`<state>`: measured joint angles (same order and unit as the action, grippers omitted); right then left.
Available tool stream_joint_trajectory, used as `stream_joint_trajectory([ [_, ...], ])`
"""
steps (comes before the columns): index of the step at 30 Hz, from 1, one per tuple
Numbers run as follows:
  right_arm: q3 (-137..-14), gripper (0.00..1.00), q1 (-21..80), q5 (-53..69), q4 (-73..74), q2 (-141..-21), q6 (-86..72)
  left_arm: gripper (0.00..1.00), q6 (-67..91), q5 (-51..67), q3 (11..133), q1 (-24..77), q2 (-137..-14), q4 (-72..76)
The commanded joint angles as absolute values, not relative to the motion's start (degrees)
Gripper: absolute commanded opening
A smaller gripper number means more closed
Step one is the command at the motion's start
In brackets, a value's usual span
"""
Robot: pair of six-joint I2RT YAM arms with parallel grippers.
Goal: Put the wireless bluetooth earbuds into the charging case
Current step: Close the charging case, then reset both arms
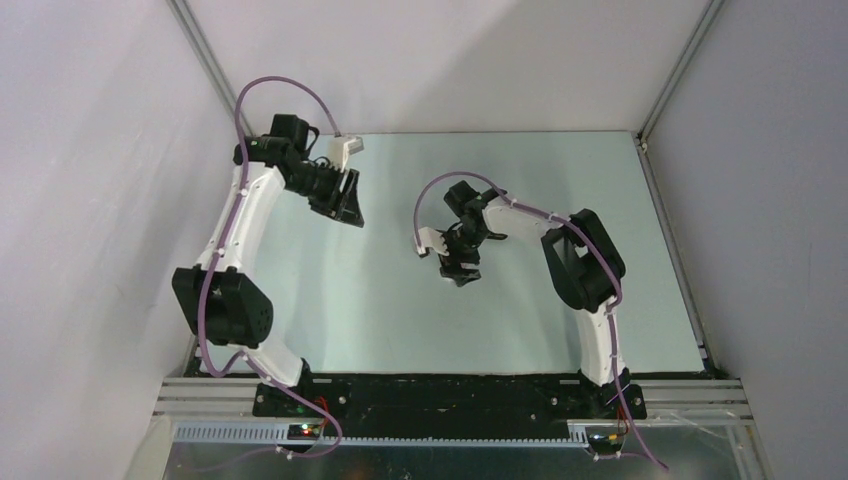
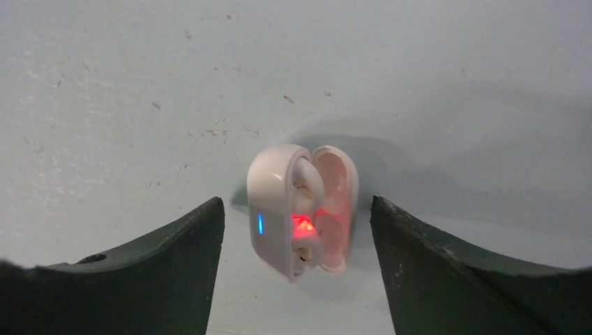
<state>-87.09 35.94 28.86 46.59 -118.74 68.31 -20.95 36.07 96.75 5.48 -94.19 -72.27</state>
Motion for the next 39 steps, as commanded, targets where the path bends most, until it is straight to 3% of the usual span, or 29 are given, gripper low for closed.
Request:
stream_joint_trajectory([
  [1, -88.5, 0.74, 36.16, 26.47, 44.4, -119.52, 68.54, 0.54, -20.52, 37.67, 96.75, 5.1, -91.23, -71.57],
  [3, -88.72, 0.64, 36.28, 25.56, 44.42, -119.16, 67.7, 0.55, -20.36, 37.84, 96.89, 5.11, -91.36, -71.62],
  [4, -88.75, 0.51, 36.32, 24.76, 44.46, -118.99, 67.29, 0.55, -20.33, 38.05, 96.97, 5.06, -91.47, -71.63],
  [6, -88.77, 0.36, 36.26, 23.92, 44.75, -118.21, 66.45, 0.55, -20.22, 38.19, 97.21, 5.09, -91.71, -71.47],
  [8, -88.07, 0.35, 36.24, 23.57, 44.63, -116.55, 65.72, 0.55, -20.09, 38.34, 97.42, 5.09, -91.89, -71.39],
  [12, -86.15, 0.39, 36.44, 22.77, 43.31, -113.88, 64.76, 0.55, -19.95, 38.8, 97.8, 5.1, -92.58, -71.26],
  [18, -89.55, 0.6, 35.46, 24.86, 44.97, -111.89, 59.48, 0.55, -19.86, 38.86, 98.9, 5.1, -93.16, -71.15],
  [20, -91.8, 0.67, 34.21, 26.9, 44.69, -109.72, 55.32, 0.55, -19.86, 37.94, 100.02, 5.05, -92.98, -71.19],
  [21, -92.44, 0.81, 33.07, 28.37, 44.23, -108.65, 52.2, 0.55, -19.91, 36.66, 101.01, 5.09, -93.07, -71.19],
  [22, -93.42, 0.9, 32.4, 29.08, 42.76, -106.37, 48.4, 0.64, -19.68, 35.73, 101.53, 5.05, -93.19, -71.06],
  [23, -93.78, 0.97, 30.93, 29.95, 40.35, -103.87, 46.26, 0.81, -19.46, 33.26, 102.68, 5.04, -93.22, -70.57],
  [24, -94.53, 0.99, 29.27, 30.05, 38.99, -102.56, 40.64, 0.95, -18.84, 30.35, 103.48, 5.03, -93.02, -69.96],
  [26, -95.51, 0.99, 26.56, 29.33, 34.67, -98.97, 31.14, 0.99, -17.46, 26.05, 103.46, 4.82, -91.75, -66.6],
  [29, -97.06, 0.99, 22.79, 26.41, 29.52, -94.16, 21.45, 1.0, -13.72, 19.33, 101.23, 4.45, -88.54, -56.29],
  [34, -95.72, 1.0, 19.91, 11.71, 25.13, -89.34, 7.28, 1.0, -3.12, 7.36, 93.96, 4.17, -82.36, -41.4],
  [39, -88.36, 0.99, 19.5, 7.36, 20.44, -84.99, 5.03, 1.0, 3.54, 6.06, 87.55, 4.14, -78.58, -31.88],
])
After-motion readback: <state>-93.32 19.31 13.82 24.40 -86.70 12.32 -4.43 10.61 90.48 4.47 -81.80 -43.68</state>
